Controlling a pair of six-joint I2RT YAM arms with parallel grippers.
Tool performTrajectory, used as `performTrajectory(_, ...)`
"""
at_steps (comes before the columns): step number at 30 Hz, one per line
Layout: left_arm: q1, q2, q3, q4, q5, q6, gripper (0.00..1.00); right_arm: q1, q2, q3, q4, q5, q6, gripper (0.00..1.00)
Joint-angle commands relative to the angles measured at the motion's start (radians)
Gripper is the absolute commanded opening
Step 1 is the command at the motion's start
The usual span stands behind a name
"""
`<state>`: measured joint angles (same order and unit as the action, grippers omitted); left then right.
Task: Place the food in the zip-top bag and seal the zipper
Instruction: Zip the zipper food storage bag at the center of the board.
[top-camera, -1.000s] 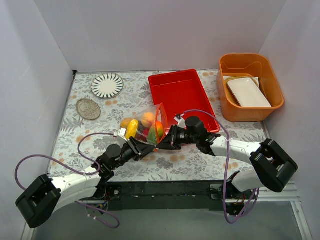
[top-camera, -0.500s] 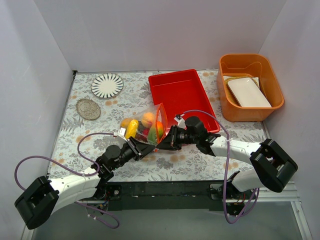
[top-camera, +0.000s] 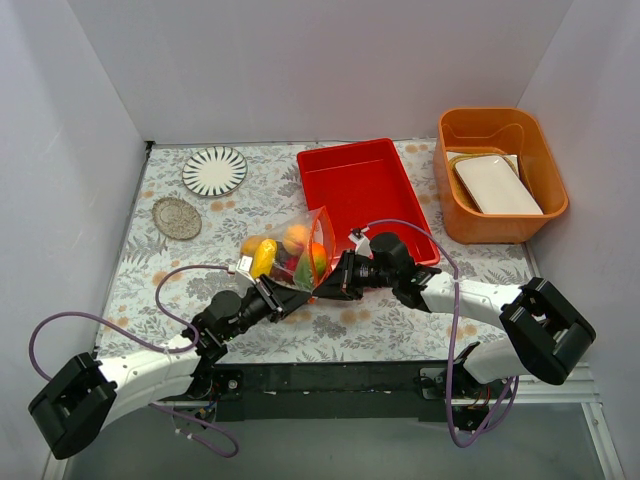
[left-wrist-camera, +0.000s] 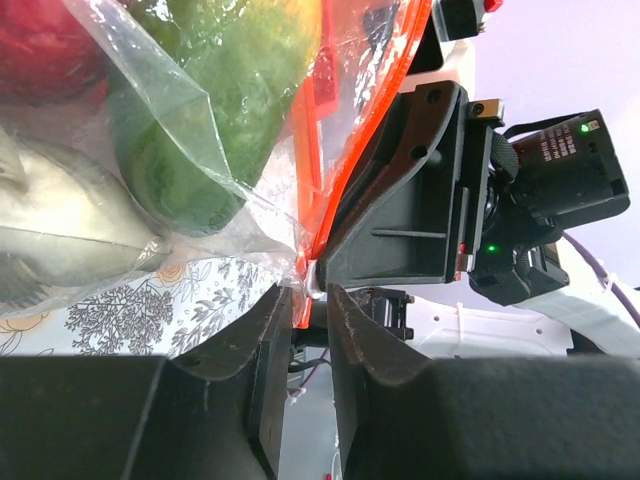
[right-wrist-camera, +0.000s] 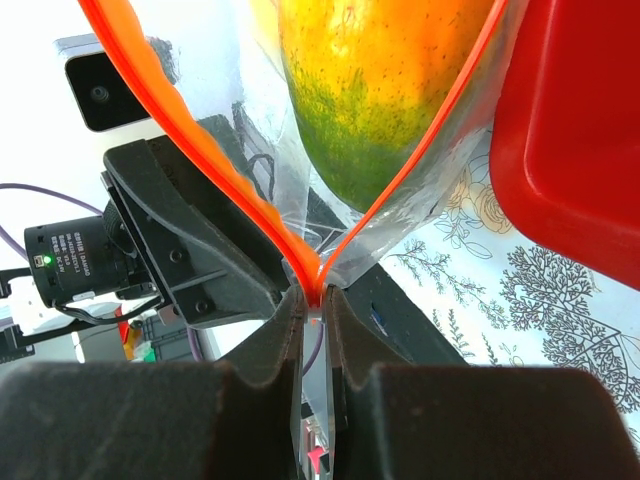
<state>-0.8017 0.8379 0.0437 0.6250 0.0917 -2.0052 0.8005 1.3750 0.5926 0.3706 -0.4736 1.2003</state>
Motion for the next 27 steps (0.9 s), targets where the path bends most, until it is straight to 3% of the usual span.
performTrajectory(1, -0.007, 0.013, -0.067, 0.024, 0.029, -0.033, 0.22, 0.003, -0.002, 0.036, 0.037, 0.009, -0.007, 0.02)
performTrajectory(7, -0.007, 0.040, -0.062, 0.044, 0.043, -0.024, 0.20, 0.003, -0.005, 0.035, 0.037, 0.012, -0.008, 0.02)
performTrajectory(16, -0.005, 0.052, -0.054, 0.038, 0.039, -0.020, 0.00, 0.002, 0.001, 0.041, 0.039, 0.006, -0.007, 0.02)
performTrajectory(23, -0.005, 0.115, -0.015, 0.055, 0.069, 0.008, 0.00, 0.003, -0.013, 0.067, -0.045, 0.027, -0.066, 0.02)
performTrajectory(27, -0.005, 0.132, 0.007, 0.039, 0.101, 0.011, 0.00, 0.011, -0.059, 0.110, -0.157, 0.180, -0.152, 0.02)
